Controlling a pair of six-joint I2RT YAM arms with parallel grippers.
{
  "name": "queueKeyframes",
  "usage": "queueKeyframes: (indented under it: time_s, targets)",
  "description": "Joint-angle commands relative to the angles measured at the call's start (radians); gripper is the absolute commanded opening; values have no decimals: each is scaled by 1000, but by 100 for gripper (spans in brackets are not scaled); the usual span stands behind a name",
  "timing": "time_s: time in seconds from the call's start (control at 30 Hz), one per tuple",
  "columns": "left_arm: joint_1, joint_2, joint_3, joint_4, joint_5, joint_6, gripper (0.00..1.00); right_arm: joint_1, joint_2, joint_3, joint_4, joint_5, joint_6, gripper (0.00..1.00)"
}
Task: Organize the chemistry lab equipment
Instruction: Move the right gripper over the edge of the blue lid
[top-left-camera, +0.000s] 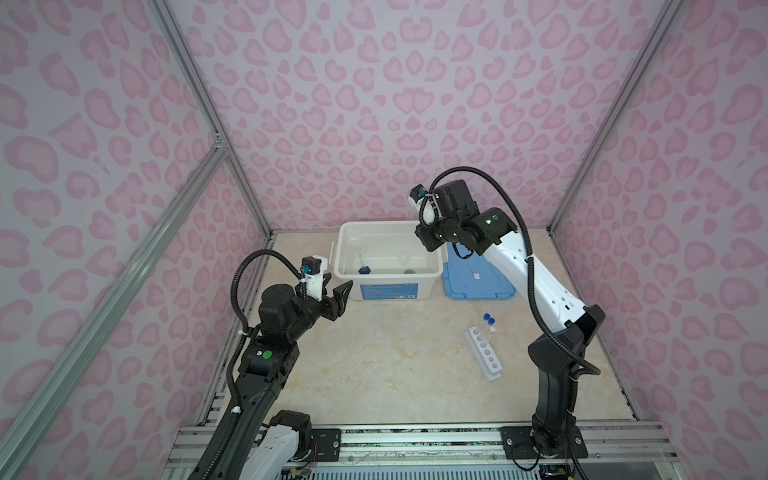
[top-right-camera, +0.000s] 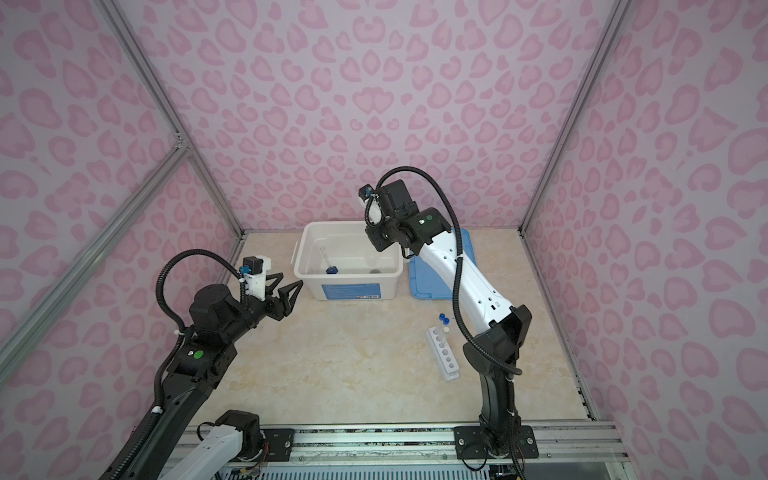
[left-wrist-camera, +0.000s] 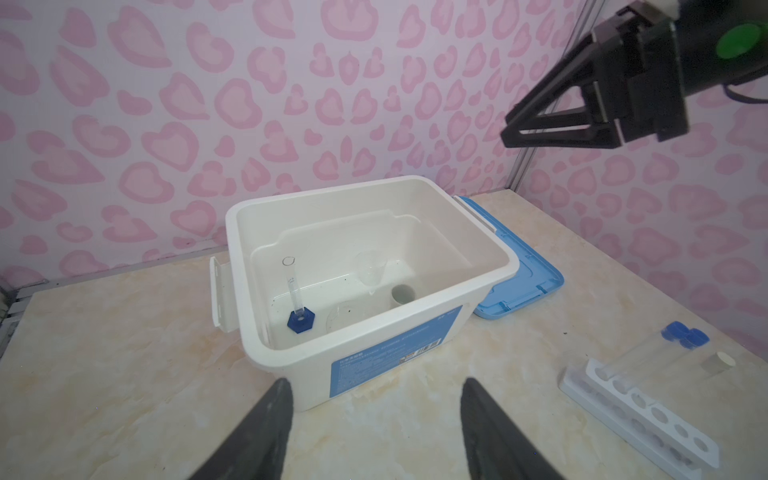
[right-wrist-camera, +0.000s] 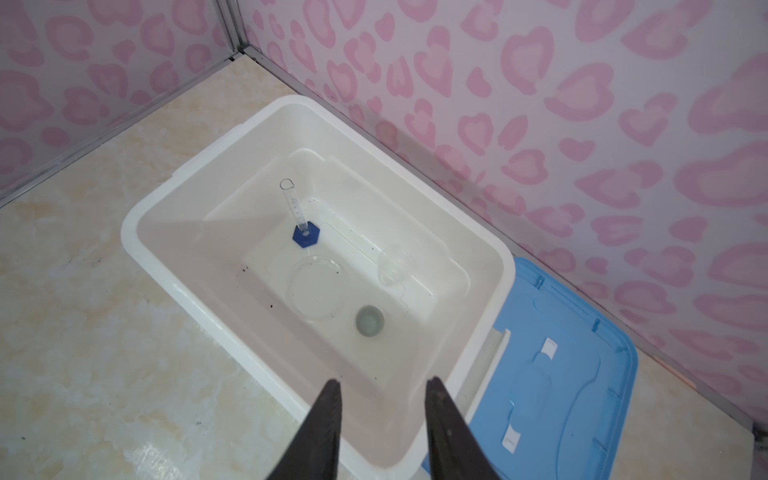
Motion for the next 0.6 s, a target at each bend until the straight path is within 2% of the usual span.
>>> queueKeyframes:
  time_s: [0.0,0.03,0.07,0.33,0.43,0.57]
  targets:
    - [0,-5,18,51,-84,-41,72,-47,-126,-149,48,30,65,40]
    - [1,-3,22,50,-92,-47,95,-72,-182,-223,68,30,79,40]
    - [0,0,26,49,-90,-49,98,-95,-225,-279,84,28,95,41]
    - [1,41,57,85,-54,-84,97,-311,-462,-668,172,35,240,42]
    - [0,51,72,94,-56,-77,97,-383,-497,-804,220,25,278,41]
    - [0,55,91,91,-67,-83,97,-478,-484,-893,262,12,300,41]
